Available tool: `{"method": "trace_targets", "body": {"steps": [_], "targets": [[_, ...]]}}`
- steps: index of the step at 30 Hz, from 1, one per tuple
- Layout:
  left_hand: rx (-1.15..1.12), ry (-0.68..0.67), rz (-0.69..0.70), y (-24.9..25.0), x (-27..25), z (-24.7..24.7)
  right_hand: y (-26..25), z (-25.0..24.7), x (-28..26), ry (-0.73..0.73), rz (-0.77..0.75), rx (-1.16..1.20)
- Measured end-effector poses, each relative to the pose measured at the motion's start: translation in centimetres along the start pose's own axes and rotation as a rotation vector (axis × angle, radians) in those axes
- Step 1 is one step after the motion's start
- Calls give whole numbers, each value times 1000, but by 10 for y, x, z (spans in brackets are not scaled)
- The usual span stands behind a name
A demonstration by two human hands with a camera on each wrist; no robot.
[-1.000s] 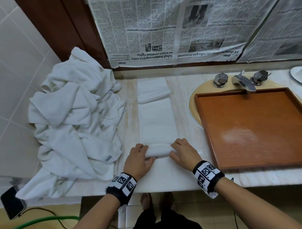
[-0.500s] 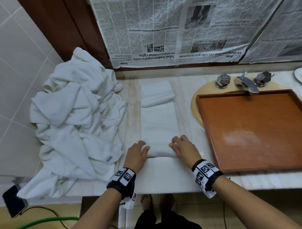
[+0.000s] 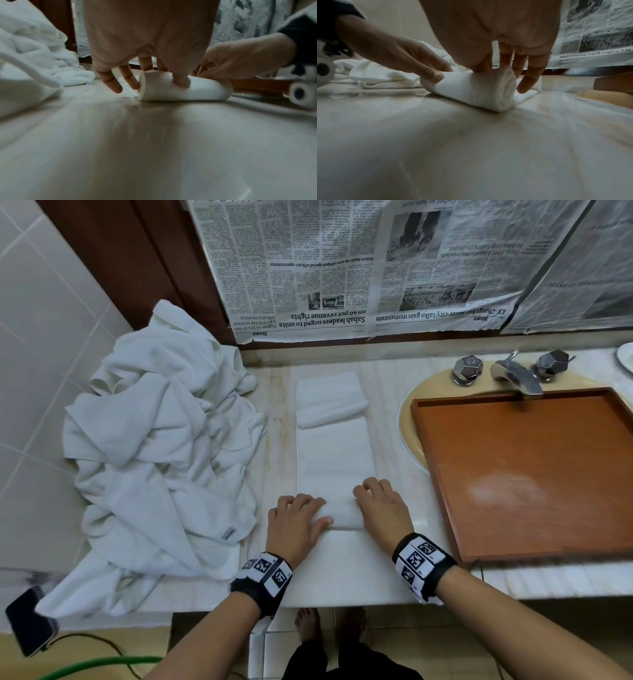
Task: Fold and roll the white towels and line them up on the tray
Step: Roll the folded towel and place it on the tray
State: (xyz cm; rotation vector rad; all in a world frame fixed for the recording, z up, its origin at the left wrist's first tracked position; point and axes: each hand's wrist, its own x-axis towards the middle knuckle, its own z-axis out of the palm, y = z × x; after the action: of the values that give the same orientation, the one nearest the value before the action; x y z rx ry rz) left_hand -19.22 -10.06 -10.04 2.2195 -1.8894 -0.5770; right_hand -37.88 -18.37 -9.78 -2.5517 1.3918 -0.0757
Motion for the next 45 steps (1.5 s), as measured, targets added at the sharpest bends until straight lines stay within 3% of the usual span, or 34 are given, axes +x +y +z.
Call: {"method": "trace_targets", "body": {"steps": [3, 6, 12, 20, 27, 32, 36, 38, 41, 43, 45], "targets": [[-101, -61, -58, -1, 9, -7, 2, -1, -11, 56, -147, 24], [-179, -101, -119, 0, 17, -10, 8, -2, -23, 13, -198, 40], [-158, -138, -155, 1, 15, -7, 8, -1, -15, -42, -124, 92], [-163, -22, -136, -2, 9, -4, 7, -1, -12, -68, -78, 152], [-208, -52, -220, 4, 12, -10, 15, -12, 4, -319, 22, 282], [11, -45, 27, 3, 8, -9, 14, -21, 18, -402, 110, 410], [-61, -86, 40, -3, 5, -1, 13, -22, 22, -425, 202, 488], [-85, -121, 29, -5, 7, -1, 7, -21, 19, -378, 145, 340], [-143, -187, 2, -5, 15, -4, -3, -11, 6, -41, -57, -47], [-174, -189, -15, -5, 19, -2, -2, -2, -3, 89, -169, -42], [-199, -170, -28, -8, 21, 2, 4, 2, -11, 59, -191, 18]]}}
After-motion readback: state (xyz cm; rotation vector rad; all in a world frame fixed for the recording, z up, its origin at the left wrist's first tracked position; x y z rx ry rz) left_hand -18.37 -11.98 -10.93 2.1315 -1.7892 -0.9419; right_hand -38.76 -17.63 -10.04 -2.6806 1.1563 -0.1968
